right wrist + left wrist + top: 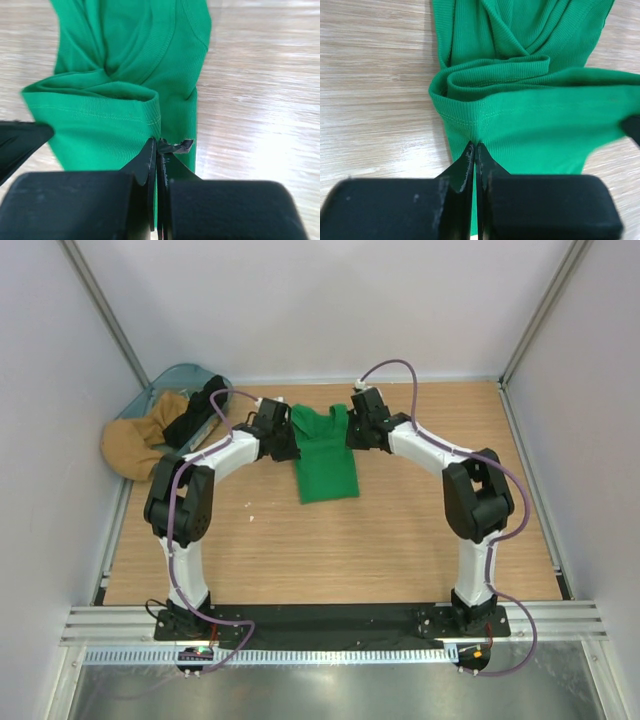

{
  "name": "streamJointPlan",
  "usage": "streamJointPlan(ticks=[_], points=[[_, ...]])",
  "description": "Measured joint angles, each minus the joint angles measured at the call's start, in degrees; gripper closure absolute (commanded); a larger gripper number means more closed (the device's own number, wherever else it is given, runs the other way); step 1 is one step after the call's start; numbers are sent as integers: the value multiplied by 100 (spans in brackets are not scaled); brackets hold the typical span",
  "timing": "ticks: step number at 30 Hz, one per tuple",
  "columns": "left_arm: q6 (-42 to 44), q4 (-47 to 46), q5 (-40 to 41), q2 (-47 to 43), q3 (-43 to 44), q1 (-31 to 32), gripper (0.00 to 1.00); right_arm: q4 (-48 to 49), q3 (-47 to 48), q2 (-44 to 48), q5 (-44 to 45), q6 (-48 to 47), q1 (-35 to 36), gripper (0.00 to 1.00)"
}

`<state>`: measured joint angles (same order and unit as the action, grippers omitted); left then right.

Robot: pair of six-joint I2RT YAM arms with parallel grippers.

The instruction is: Fold and stack the tank tops

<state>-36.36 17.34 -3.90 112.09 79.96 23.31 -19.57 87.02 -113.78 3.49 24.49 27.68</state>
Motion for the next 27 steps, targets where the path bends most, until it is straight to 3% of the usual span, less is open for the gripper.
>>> streamJointPlan(ticks=[7,15,17,19,21,24,27], points=[[122,-22,83,-61,22,68,100,146,-162,426,179,-20,0,99],[238,28,221,223,546,72,98,20,190,-142,442,-20,-2,99],[249,96,332,398,730,72,90,-44,398,-422,501,-17,-13,85],[289,144,409,579,870,72,68,-98,560,-651,562,0,-28,63],[293,188,439,710,890,70,51,-149,546,-752,623,52,-55,51],[289,260,479,756,776,72,39,-66,280,-656,673,83,-81,48],[273,219,492,590,474,72,34,-22,-118,-391,667,114,-96,46]])
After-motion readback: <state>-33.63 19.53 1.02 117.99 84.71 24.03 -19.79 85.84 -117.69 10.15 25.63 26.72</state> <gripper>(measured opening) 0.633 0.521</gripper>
